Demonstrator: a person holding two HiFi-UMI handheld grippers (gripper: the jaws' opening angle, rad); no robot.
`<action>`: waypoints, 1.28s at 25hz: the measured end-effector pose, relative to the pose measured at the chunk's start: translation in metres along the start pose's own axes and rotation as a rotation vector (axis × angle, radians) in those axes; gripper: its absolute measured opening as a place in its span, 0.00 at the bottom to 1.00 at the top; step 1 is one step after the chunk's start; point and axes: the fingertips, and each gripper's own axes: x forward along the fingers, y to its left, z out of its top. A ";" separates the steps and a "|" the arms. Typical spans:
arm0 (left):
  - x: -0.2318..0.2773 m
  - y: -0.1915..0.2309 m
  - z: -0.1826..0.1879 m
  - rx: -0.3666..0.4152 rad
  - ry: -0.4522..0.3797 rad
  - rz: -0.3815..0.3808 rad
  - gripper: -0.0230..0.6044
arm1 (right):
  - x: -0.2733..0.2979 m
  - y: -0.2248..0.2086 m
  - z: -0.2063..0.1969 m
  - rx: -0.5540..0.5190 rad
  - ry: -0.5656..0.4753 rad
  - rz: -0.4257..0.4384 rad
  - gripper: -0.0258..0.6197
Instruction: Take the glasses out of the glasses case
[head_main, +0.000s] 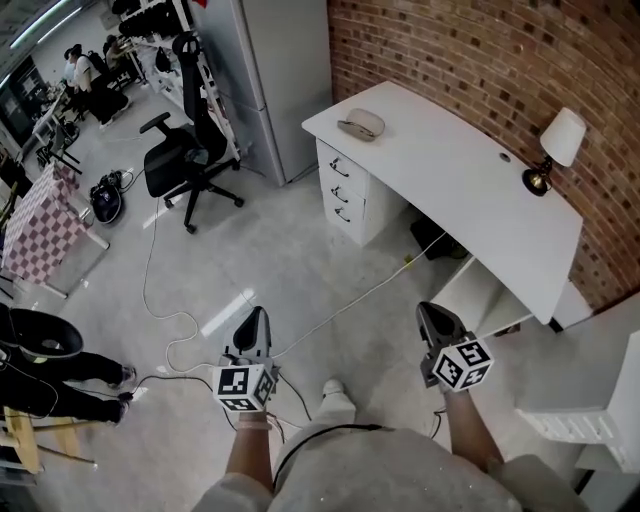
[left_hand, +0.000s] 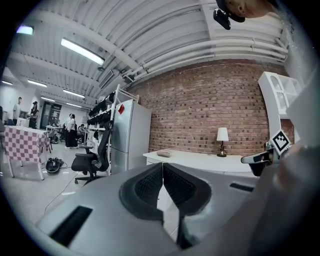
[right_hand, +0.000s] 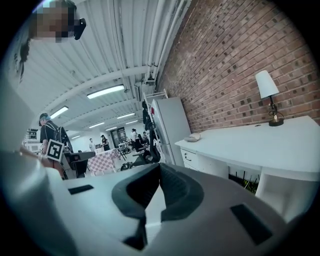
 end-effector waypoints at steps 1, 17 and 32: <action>0.007 0.005 0.001 -0.004 0.000 -0.004 0.05 | 0.006 0.000 0.001 0.005 -0.001 -0.004 0.05; 0.086 0.043 0.021 0.052 -0.002 -0.141 0.05 | 0.081 -0.005 0.018 0.058 -0.046 -0.088 0.05; 0.121 0.055 0.010 0.019 0.012 -0.130 0.05 | 0.104 -0.037 0.035 0.073 -0.073 -0.122 0.05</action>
